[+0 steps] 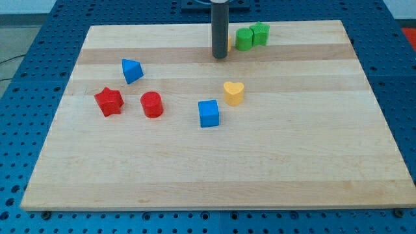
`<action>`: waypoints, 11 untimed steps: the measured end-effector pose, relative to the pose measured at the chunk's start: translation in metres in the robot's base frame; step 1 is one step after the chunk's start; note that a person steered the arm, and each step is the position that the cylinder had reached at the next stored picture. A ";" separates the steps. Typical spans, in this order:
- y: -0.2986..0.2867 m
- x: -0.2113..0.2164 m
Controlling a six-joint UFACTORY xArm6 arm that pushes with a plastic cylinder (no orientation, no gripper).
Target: Move the yellow heart towards the green blocks
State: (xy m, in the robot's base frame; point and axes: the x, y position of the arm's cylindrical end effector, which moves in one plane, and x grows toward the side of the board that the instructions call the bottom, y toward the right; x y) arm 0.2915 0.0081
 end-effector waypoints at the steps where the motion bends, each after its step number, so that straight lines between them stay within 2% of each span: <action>1: 0.025 0.008; 2: 0.084 0.071; 3: 0.089 0.134; 4: 0.036 0.159; 5: 0.002 0.137; 7: 0.027 0.097; 8: 0.048 0.096; 10: 0.059 0.011; 11: 0.059 0.013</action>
